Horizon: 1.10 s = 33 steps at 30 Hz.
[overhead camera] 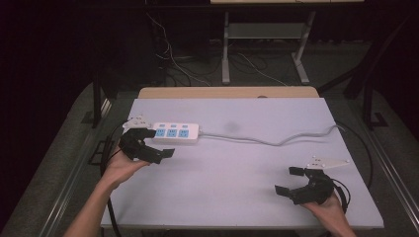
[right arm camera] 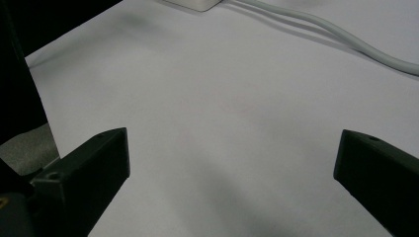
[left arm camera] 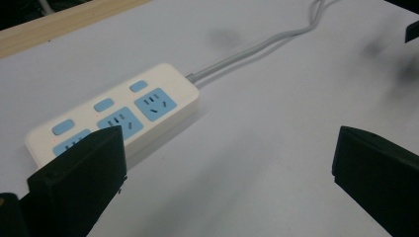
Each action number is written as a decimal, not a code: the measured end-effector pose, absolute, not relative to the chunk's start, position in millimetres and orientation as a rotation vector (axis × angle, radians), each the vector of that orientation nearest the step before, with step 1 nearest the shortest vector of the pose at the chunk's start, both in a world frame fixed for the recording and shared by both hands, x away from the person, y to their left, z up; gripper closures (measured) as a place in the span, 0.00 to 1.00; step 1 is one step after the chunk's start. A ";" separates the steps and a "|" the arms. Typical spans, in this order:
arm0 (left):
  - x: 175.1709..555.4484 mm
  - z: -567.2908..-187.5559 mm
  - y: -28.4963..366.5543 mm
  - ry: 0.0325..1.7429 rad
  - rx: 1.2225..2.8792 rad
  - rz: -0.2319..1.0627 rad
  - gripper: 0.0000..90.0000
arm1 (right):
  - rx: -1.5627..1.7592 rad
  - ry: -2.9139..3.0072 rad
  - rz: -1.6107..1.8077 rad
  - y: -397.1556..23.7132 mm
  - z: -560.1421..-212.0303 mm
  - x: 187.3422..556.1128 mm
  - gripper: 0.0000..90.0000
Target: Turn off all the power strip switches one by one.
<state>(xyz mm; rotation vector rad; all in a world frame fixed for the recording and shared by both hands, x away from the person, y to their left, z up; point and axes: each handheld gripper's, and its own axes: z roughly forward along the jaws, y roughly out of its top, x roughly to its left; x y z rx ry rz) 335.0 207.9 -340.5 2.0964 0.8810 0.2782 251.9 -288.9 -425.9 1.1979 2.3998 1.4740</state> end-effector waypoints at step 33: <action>411.7 -336.9 229.7 1.003 2.191 0.334 0.00 | 1.210 2.389 1.485 -291.5 -425.9 251.1 0.01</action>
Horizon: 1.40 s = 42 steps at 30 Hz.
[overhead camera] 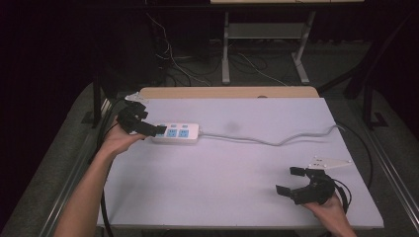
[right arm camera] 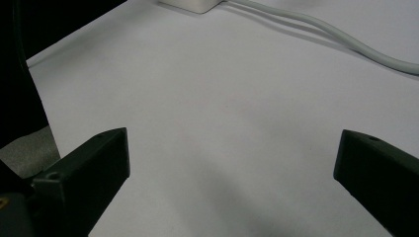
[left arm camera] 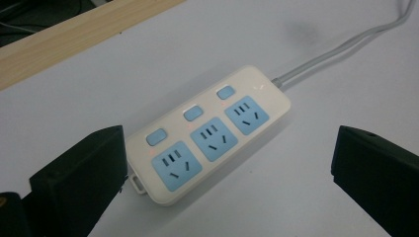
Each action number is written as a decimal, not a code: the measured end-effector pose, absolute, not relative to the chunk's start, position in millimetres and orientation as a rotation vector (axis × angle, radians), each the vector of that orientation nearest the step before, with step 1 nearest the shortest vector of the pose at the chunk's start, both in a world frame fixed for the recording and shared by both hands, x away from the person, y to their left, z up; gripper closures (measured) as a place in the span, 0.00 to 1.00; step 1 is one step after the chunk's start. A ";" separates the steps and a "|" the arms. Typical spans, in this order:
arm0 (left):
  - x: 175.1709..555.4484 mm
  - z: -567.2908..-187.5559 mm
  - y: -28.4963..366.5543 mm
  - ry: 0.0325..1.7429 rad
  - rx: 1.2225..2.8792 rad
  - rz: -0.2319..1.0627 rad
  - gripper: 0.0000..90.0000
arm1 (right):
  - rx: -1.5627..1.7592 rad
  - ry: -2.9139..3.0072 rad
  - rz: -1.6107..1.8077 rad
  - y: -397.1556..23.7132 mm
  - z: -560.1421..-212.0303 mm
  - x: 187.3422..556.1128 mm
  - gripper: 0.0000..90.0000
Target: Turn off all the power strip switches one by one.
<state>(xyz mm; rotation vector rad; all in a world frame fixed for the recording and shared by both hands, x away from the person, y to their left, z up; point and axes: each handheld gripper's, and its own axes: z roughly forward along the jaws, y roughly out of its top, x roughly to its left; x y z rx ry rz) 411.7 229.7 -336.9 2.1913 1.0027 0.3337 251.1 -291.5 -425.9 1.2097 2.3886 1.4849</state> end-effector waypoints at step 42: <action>461.6 -376.9 223.0 1.081 2.292 0.365 0.76 | 1.199 2.387 1.463 -292.4 -426.4 250.3 0.01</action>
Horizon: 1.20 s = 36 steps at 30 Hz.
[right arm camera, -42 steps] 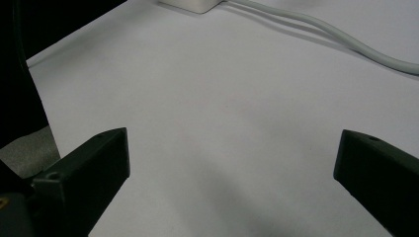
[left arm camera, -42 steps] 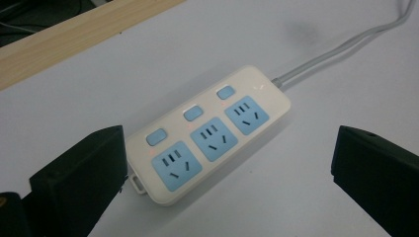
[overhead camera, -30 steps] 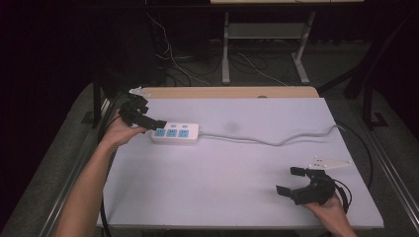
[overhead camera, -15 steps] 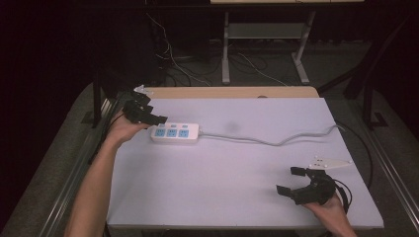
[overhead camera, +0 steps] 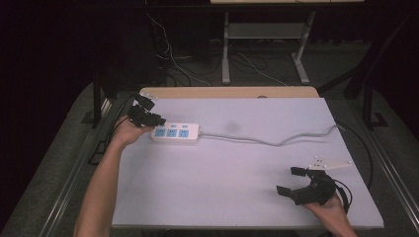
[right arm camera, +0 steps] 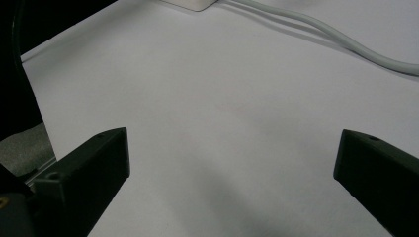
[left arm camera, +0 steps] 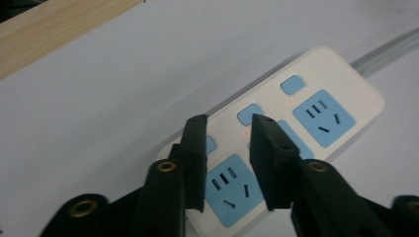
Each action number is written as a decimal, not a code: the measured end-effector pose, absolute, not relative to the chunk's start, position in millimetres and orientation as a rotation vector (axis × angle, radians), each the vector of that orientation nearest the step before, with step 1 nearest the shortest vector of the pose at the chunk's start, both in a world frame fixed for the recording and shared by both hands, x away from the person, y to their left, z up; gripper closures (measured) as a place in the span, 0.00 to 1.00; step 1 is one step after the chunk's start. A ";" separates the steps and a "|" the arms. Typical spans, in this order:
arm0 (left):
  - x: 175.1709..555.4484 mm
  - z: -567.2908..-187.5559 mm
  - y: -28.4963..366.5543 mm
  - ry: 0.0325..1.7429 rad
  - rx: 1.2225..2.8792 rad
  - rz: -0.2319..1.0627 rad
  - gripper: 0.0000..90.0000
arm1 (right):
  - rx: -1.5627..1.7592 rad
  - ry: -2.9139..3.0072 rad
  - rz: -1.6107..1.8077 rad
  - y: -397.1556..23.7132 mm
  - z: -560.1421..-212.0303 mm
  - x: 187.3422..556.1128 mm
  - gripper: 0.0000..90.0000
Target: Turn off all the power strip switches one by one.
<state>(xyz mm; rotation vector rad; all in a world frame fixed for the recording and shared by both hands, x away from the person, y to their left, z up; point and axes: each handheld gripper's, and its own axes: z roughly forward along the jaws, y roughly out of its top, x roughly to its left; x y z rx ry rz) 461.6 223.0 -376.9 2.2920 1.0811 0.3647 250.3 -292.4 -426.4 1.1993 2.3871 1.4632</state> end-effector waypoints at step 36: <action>474.1 -412.9 237.4 1.244 2.099 0.282 0.99 | 1.191 2.385 1.439 -293.3 -427.0 249.4 0.01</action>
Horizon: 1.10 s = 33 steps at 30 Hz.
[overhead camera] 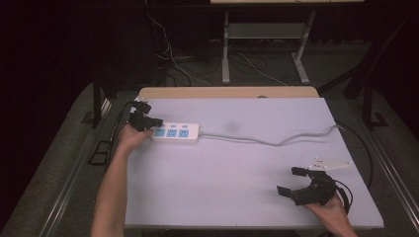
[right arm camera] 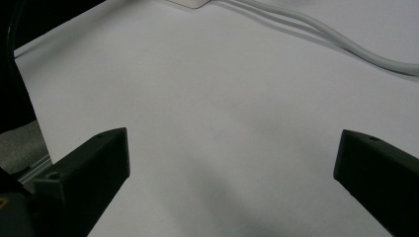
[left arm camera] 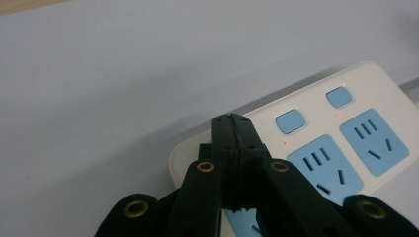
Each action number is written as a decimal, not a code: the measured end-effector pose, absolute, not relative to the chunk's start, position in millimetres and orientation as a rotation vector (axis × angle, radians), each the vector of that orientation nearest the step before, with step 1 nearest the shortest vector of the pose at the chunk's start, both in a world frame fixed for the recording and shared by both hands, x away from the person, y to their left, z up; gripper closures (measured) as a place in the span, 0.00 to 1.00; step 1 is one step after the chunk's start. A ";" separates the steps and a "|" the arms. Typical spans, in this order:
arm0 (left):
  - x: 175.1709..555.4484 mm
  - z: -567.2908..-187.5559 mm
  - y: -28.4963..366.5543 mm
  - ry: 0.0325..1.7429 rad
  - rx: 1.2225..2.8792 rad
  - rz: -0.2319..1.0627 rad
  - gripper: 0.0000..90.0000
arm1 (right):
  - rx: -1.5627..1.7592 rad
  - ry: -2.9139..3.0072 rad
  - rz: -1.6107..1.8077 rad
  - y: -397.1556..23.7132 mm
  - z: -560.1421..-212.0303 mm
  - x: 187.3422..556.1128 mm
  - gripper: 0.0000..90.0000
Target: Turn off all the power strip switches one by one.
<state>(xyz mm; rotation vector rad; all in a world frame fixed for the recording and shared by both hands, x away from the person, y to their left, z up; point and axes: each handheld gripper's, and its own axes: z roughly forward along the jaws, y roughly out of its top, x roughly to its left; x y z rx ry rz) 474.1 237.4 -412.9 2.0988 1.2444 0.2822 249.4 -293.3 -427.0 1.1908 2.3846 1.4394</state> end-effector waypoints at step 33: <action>468.4 -419.0 233.6 1.236 2.057 0.328 0.99 | 1.177 2.379 1.442 -296.1 -425.5 248.5 0.01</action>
